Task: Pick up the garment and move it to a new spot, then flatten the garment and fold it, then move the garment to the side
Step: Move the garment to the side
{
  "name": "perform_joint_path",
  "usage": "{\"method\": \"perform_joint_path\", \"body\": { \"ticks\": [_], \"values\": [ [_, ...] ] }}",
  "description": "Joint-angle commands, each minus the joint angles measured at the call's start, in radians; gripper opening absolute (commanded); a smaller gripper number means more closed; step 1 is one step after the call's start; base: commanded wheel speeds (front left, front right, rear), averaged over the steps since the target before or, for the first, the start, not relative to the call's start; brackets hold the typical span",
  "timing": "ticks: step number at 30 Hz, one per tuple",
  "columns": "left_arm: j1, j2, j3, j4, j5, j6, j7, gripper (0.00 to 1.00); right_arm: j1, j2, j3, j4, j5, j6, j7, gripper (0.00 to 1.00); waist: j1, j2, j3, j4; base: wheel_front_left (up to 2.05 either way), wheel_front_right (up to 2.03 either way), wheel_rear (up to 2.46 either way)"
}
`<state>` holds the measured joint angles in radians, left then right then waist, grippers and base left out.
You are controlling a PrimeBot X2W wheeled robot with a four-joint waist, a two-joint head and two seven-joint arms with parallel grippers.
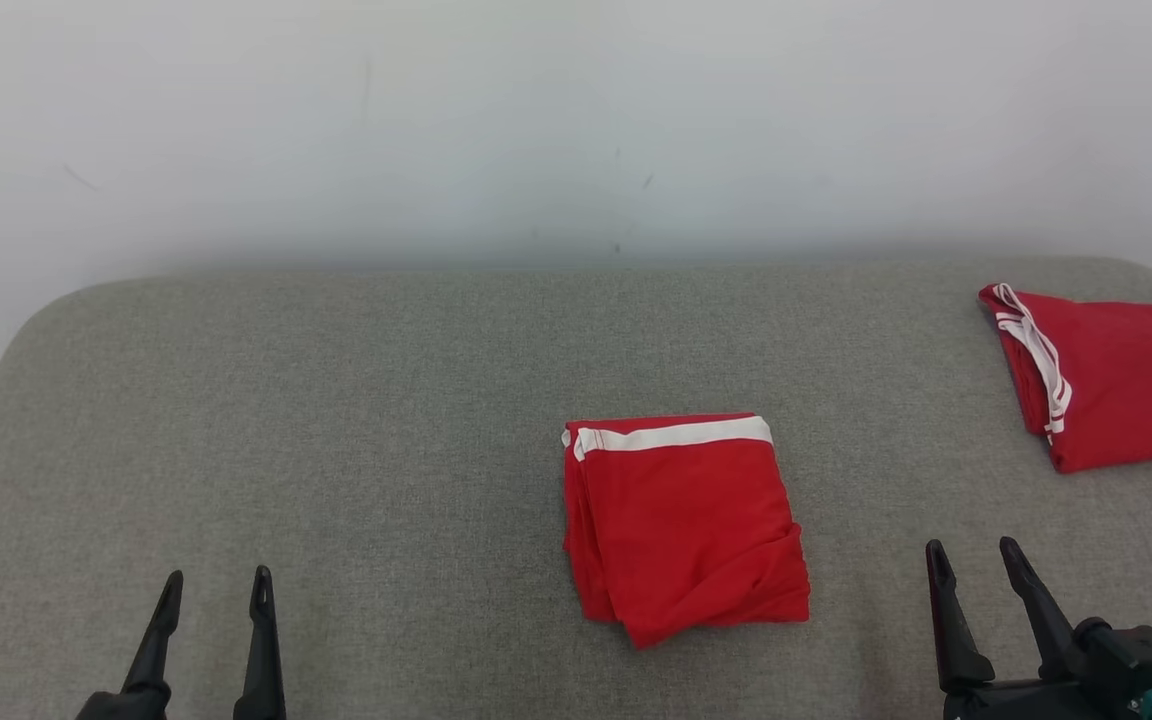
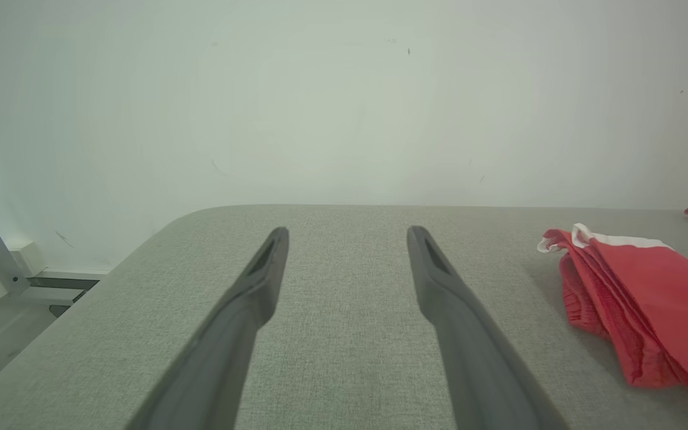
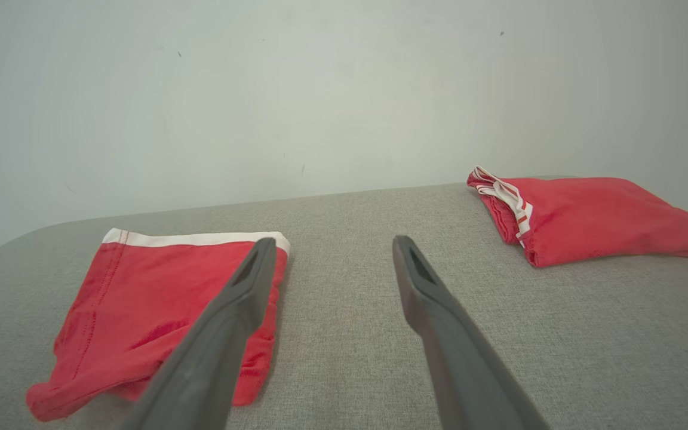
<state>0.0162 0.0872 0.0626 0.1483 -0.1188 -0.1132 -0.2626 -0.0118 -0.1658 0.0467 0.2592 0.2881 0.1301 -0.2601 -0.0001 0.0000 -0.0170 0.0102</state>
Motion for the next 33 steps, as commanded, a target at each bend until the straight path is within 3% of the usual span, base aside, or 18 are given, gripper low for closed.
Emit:
{"method": "perform_joint_path", "body": {
  "ticks": [1, 25, 33],
  "values": [
    [0.012, -0.003, 0.007, -0.003, 0.001, 0.003, -0.003, 1.00, -0.010, 0.002, 0.004, 0.002, -0.008, 0.000, -0.001, 1.00, 0.0001, 0.0000, -0.002, -0.001, 0.00, 0.00, 0.00],
    [0.015, -0.015, 0.016, -0.002, 0.013, 0.005, -0.003, 1.00, -0.002, 0.003, 0.017, -0.007, -0.007, 0.000, 0.013, 1.00, 0.0001, 0.0000, -0.010, 0.004, 0.00, 0.00, 0.00],
    [0.004, -0.018, 0.010, 0.000, 0.017, 0.005, -0.003, 1.00, -0.112, -0.026, 0.122, 0.015, -0.004, 0.000, 0.029, 1.00, 0.0001, 0.0000, -0.005, 0.008, 0.00, 0.00, 0.00]
  ]
}}
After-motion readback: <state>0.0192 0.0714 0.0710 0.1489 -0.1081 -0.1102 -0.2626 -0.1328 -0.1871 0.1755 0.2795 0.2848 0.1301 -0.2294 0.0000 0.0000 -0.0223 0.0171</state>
